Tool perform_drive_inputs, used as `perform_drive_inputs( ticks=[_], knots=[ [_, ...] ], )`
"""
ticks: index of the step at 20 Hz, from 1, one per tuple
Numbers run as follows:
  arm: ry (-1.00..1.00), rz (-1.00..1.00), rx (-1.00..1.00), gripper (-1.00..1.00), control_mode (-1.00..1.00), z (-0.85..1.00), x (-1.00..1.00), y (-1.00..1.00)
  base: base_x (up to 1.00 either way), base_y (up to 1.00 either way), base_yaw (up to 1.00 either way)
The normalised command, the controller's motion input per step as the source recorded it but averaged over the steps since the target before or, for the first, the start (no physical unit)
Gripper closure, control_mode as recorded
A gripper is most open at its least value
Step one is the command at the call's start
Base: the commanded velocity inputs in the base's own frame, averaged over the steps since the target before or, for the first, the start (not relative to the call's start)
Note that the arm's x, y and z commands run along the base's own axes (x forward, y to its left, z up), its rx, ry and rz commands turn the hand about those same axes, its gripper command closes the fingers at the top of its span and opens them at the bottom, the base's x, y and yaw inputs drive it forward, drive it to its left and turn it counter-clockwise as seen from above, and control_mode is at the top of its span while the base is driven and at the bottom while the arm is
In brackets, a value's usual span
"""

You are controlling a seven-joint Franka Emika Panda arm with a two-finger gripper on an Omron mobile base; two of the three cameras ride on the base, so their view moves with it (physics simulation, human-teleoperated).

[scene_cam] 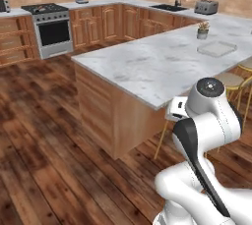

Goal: Place the cold items (peach and lemon wedge) from the fridge in one tupperware on the dining counter. Place the warm items (kebab skewer and hot dog) in the stove area in another tupperware.

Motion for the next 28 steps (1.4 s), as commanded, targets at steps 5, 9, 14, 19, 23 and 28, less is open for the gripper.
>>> perform_drive_inputs(
  ticks=[5, 9, 14, 19, 23, 28],
  knots=[
    [0.0, 0.0, 0.0, -1.0, 1.0, 0.0, 0.0, 0.0, 0.03, 1.0, -0.16],
    [0.0, 0.0, 0.0, -1.0, 1.0, 0.0, 0.0, 0.0, 0.37, 1.0, -0.21],
    [0.0, 0.0, 0.0, -1.0, 1.0, 0.0, 0.0, 0.0, 0.69, 1.0, -0.26],
    [0.0, 0.0, 0.0, -1.0, 1.0, 0.0, 0.0, 0.0, 0.78, 1.0, -0.27],
    [0.0, 0.0, 0.0, -1.0, 1.0, 0.0, 0.0, 0.0, 0.8, 1.0, -0.24],
    [0.0, 0.0, 0.0, -1.0, 1.0, 0.0, 0.0, 0.0, 0.77, 1.0, -0.18]
  ],
)
